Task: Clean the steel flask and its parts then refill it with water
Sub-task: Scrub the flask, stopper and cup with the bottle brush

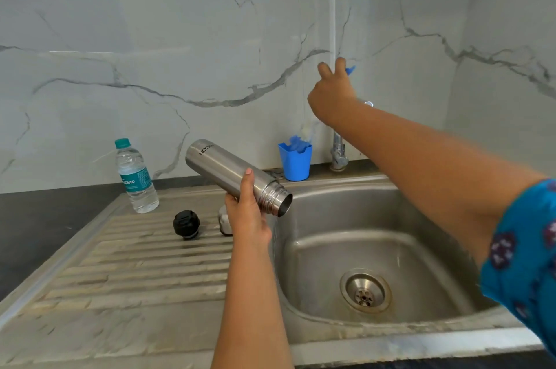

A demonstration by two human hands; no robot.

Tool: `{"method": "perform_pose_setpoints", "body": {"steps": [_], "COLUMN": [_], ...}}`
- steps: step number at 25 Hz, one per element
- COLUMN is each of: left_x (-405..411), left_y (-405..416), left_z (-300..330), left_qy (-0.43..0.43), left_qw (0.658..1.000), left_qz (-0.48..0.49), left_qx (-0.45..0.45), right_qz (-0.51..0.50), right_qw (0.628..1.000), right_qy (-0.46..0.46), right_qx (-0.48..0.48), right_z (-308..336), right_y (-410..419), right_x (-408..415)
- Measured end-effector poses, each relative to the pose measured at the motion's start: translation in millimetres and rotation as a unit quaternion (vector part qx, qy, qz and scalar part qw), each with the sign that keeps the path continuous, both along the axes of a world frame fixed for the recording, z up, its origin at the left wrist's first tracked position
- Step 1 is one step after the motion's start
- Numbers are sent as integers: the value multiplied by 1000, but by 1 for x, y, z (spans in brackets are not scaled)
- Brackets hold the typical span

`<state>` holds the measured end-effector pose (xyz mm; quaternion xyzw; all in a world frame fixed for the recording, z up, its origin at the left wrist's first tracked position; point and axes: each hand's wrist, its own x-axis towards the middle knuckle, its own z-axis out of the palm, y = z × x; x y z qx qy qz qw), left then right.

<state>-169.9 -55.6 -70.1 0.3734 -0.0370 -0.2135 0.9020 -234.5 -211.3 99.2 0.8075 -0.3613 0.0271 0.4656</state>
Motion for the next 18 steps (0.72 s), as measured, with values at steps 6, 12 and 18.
{"method": "perform_pose_setpoints", "body": {"steps": [6, 12, 18], "left_x": [1, 4, 0], "left_y": [-8, -11, -15], "left_z": [-6, -6, -10], "left_qy": [4, -15, -6], "left_qw": [1000, 999, 999], "left_qz": [-21, -31, -24], "left_qx": [10, 16, 40], "right_qz": [62, 96, 52], "right_qw": [995, 993, 990], "right_qy": [60, -6, -128], "right_qx": [-46, -66, -34], "right_z": [-4, 7, 45], "right_y": [-21, -49, -36], "right_x": [46, 31, -38]}}
